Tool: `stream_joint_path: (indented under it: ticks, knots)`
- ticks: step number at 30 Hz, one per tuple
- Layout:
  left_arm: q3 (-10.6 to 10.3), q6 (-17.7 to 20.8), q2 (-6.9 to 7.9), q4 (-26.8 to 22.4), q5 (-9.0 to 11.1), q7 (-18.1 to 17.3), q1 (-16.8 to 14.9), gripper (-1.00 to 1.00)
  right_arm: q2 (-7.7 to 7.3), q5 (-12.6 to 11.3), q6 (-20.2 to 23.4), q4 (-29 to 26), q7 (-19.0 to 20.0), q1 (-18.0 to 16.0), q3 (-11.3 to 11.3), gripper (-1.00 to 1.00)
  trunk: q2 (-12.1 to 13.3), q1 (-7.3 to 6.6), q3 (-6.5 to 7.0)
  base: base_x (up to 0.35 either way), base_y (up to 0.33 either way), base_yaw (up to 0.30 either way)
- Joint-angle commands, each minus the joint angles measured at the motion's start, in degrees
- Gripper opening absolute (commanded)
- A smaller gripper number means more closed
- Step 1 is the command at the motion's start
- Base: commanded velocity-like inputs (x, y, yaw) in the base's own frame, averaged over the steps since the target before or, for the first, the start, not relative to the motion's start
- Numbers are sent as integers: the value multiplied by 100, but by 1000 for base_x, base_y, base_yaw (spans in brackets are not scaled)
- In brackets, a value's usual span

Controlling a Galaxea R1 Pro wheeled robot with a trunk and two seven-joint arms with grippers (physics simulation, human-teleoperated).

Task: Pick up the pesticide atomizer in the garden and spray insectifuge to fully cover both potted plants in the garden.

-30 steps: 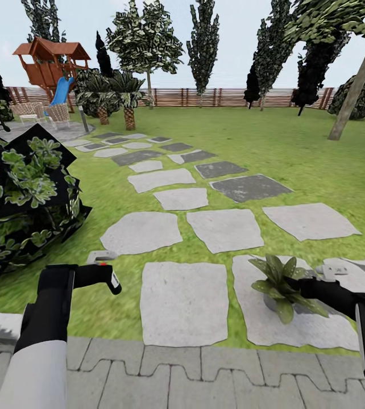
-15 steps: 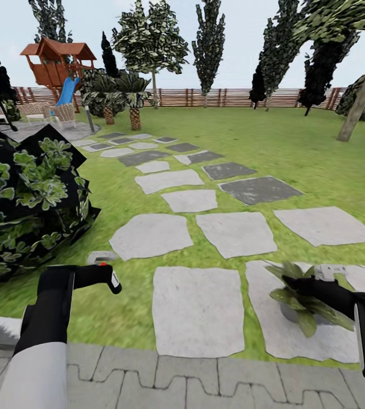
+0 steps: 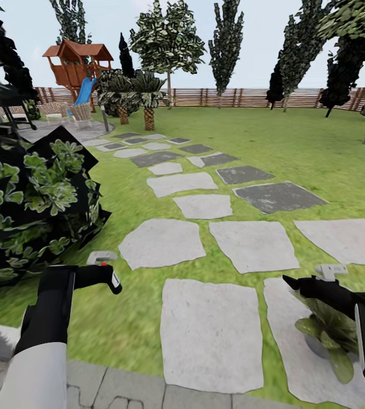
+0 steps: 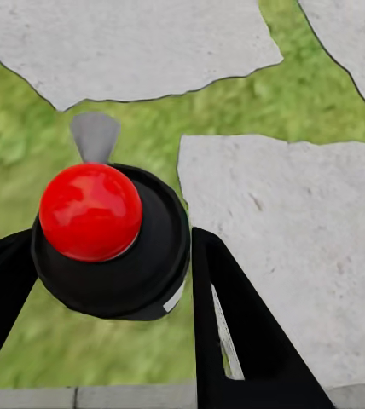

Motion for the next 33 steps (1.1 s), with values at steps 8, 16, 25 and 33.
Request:
stream_joint_path:
  ticks: [8, 16, 25, 33]
  knots:
    - [-1, 15, -10, 10, -48, -60, -6, -100, -9, 60, 18, -5, 57, -5, -9, 100, -2, 3, -6, 314, -207, 2]
    - [19, 20, -4, 28, -51, -60, -6, -100, -17, 60, 19, -5, 57, -5, -14, 100, -2, 3, -6, 324, -17, 0]
    - [25, 15, -4, 51, -51, -63, -6, -100, -18, 60, 19, -5, 57, -5, -15, 100, -2, 3, -6, 327, 134, 0]
    - [13, 13, -4, 78, -46, -68, -6, -100, -18, 60, 19, -5, 51, -5, -14, 100, -2, 3, -6, 329, 78, 0]
